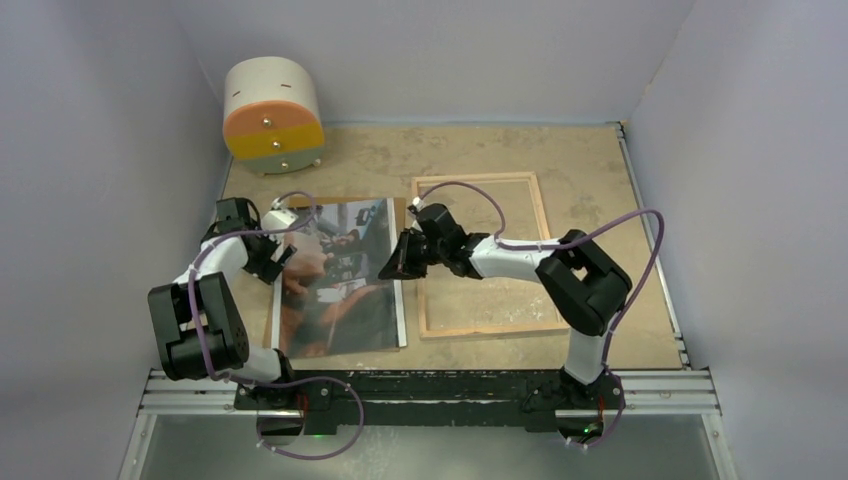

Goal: Put the photo into the frame
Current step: Pick up the photo frame item from the photo frame, then place the photo frame item in the photo frame.

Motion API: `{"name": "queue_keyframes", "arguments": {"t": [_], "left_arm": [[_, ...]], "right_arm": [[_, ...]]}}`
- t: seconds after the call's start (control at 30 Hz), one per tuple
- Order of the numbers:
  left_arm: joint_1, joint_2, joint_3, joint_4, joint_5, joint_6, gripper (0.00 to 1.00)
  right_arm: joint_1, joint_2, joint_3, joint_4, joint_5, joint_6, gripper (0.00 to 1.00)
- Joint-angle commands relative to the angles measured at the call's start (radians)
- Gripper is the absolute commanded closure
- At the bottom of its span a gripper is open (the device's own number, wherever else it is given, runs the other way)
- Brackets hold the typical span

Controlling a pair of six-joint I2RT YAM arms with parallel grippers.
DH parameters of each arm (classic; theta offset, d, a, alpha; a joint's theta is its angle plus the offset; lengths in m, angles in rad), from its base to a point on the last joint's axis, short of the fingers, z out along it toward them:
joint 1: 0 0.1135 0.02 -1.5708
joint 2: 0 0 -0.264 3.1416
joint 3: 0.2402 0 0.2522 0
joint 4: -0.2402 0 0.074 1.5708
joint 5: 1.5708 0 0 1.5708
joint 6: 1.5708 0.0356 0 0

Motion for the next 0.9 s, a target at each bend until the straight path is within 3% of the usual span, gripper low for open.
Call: {"name": "queue_keyframes", "arguments": {"t": [0.0,0.17,0.27,0.5,0.7,0.87], "left_arm": [[0.003,-0.04,0.127,-0.114,0.031,0.005,0.03],[-0.003,-0.052,0.291,-0.207,0.053,-0.016,0.0],[-0.074,-0.051,0.358,-0.256,0.055,-0.051,0.0],[-0.411,0.021,0.405,-0.232,0.053,-0.246,0.0],[-0.643,0.187,0.506,-0.149,0.048,-0.399,0.0],[-0.721,0.348,0.675,-0.111,0.076,-0.533,0.01]], "right_arm": [[-0.076,-0.068,0.032,-0.046,-0.023,-0.08,1.0],[-0.222,-0.181,0.004,-0.183,-0.097,-0.216,1.0],[-0.283,-0.247,0.035,-0.358,-0.074,-0.365,1.0],[-0.385,-0.363,0.1,-0.755,0.244,-0.616,1.0],[-0.439,-0.494,0.07,-0.86,0.474,-0.639,1.0],[-0.47,-0.568,0.047,-0.908,0.546,-0.649,1.0]]}}
